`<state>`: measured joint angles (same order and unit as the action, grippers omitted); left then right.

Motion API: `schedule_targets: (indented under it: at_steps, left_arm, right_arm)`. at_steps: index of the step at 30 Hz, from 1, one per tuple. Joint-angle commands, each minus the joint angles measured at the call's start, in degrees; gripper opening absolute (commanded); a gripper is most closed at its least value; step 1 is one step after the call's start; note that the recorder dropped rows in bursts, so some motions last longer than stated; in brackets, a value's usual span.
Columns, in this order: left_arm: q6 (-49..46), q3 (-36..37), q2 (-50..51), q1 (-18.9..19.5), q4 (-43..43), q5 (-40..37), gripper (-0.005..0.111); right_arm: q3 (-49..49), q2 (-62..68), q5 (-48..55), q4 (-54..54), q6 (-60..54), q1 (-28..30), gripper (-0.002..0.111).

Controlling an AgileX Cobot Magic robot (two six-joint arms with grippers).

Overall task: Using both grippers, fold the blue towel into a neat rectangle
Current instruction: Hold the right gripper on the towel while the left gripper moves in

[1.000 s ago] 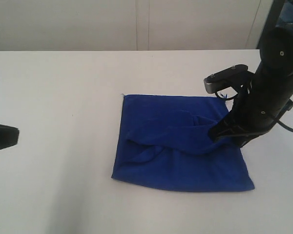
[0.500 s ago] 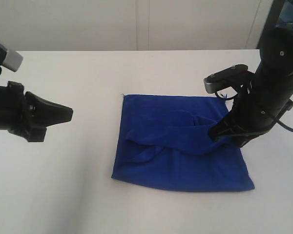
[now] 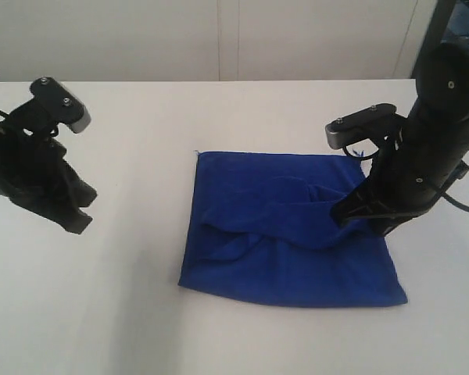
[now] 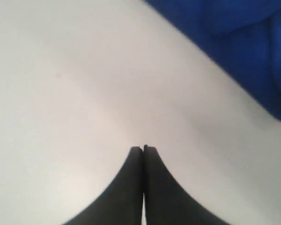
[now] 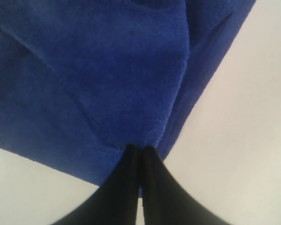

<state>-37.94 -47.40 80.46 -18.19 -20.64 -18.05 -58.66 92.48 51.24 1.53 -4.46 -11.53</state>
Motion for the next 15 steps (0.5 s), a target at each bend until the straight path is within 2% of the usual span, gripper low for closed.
schedule_targets:
  at_steps: [1, 3, 5, 12, 15]
  left_arm:
    - [28.97, -0.90, 1.46, 2.94, 17.63, -2.82, 0.000]
    - [32.73, -1.72, 2.32, 3.60, 19.08, -4.28, 0.000]
    - [29.00, -2.26, 2.62, 2.52, 18.44, -3.64, 0.000]
    - [0.65, -2.36, 4.86, -9.11, 7.07, 2.73, 0.000]
    - [-1.45, -2.36, 8.66, -11.80, 6.96, 7.75, 0.000]
  right_arm:
    - [0.04, -0.30, -0.21, -0.45, 0.24, 0.14, 0.000]
    - [0.04, -0.30, -0.21, -0.45, 0.24, 0.14, 0.000]
    - [0.04, -0.30, -0.21, -0.54, 0.24, 0.14, 0.000]
    - [0.04, -0.30, -0.21, -0.68, 0.24, 0.14, 0.000]
    - [0.04, -0.30, -0.21, -0.68, 0.24, 0.14, 0.000]
